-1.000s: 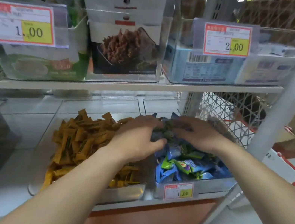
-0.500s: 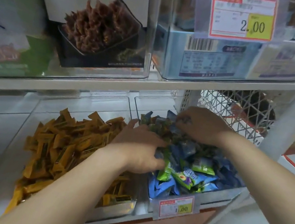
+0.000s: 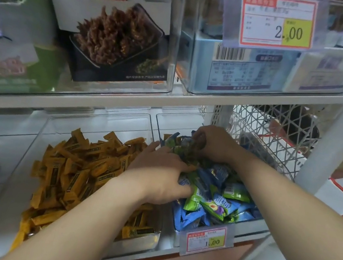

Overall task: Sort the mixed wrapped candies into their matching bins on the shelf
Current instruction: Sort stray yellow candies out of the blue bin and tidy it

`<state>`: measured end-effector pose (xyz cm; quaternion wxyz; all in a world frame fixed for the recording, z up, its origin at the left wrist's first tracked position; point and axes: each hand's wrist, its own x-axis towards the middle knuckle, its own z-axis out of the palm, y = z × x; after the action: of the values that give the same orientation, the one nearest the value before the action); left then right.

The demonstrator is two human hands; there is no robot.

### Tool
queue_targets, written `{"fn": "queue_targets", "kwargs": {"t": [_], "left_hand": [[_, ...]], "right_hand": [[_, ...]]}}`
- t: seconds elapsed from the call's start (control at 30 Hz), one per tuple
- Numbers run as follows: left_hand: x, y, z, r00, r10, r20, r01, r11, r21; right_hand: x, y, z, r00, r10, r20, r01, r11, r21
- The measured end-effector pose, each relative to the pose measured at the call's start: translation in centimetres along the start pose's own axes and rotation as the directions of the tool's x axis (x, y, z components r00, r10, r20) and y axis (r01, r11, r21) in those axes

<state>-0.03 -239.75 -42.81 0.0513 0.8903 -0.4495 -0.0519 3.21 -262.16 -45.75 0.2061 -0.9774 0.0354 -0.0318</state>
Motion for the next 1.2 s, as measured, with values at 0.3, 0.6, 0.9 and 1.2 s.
{"fn": "queue_targets", "kwargs": {"t": [0.3, 0.6, 0.9, 1.2], "left_hand": [[0.1, 0.0, -0.4, 0.943, -0.162, -0.292, 0.033, 0.916, -0.4], [-0.1, -1.0, -0.7, 0.808, -0.442, -0.39, 0.048, 0.709, -0.704], [-1.3, -3.3, -0.4, 0.778, -0.513, -0.363, 0.125, 0.692, -0.711], [-1.8, -3.2, -1.0, 0.774, -0.577, -0.262, 0.051, 0.469, -0.881]], "right_hand": [[-7.0, -2.5, -6.3, 0.972, 0.04, -0.23, 0.081, 0.867, 0.492], [-6.2, -4.9, -4.0, 0.991, 0.082, -0.104, -0.026, 0.891, 0.453], [-3.7, -4.5, -0.4, 0.984, 0.087, 0.153, -0.078, 0.995, -0.064], [-7.5, -4.1, -3.3, 0.948, 0.249, -0.2, -0.19, 0.943, 0.274]]}}
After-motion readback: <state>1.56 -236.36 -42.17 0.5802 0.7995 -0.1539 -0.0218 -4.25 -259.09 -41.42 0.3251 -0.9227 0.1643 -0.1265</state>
